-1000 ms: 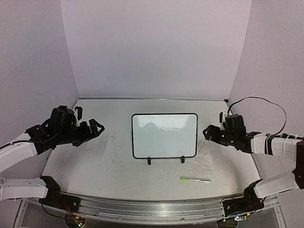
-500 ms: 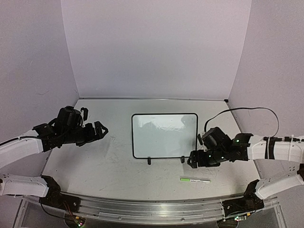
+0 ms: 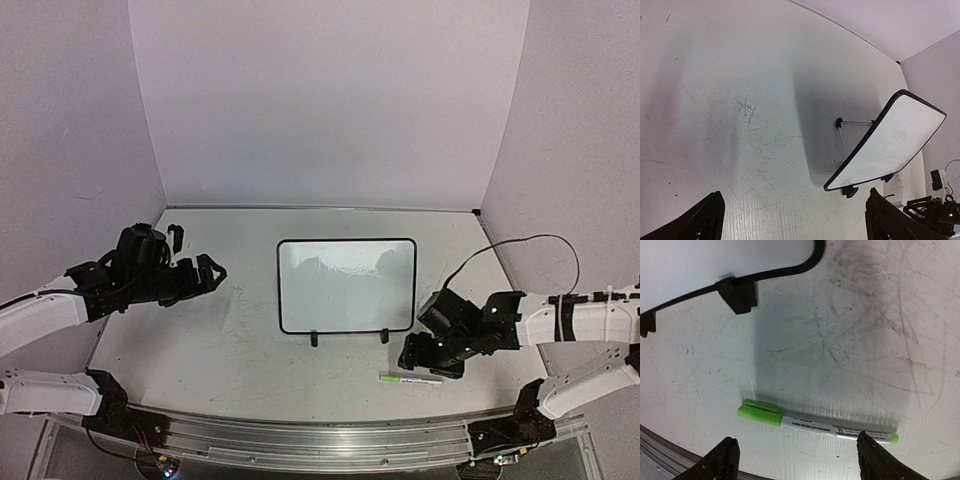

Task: Write a sentence on the whiteboard
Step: Pick up the whiteboard marker from the corner of the board.

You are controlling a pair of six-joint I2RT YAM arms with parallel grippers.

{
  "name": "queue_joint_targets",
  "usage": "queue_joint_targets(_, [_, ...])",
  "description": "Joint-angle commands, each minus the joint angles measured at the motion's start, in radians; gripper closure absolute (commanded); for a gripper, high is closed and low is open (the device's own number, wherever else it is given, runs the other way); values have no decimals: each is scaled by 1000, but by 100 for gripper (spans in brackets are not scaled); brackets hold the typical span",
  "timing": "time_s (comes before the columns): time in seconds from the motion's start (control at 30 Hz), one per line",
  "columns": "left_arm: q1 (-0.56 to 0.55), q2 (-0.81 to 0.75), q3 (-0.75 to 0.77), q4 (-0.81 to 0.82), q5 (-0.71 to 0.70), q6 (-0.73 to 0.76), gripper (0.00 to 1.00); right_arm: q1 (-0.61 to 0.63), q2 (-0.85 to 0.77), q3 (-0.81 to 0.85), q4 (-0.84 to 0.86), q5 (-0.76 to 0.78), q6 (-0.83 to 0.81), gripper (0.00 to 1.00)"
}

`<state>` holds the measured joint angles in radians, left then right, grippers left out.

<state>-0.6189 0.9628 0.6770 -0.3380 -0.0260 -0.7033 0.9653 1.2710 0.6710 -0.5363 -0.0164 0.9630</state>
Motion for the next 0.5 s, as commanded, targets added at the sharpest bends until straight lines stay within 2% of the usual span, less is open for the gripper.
queue_joint_targets(0.0, [-1,-26,-6,39,4,12,1,3,-97,-70,-28,25,499,21])
queue_joint_targets(0.07, [-1,-25,-6,40,4,12,1,3,-115,-85,-71,25,672,22])
queue_joint_targets(0.13, [-1,-22,-5,42,8,15,1,3,-108,-82,-96,25,773,24])
queue_joint_targets(0.3, [-1,-37,-6,43,8,24,1,3,15,22,-212,38,897,26])
queue_joint_targets(0.47, [-1,-64,-10,42,16,14,1,3,138,72,-215,37,954,31])
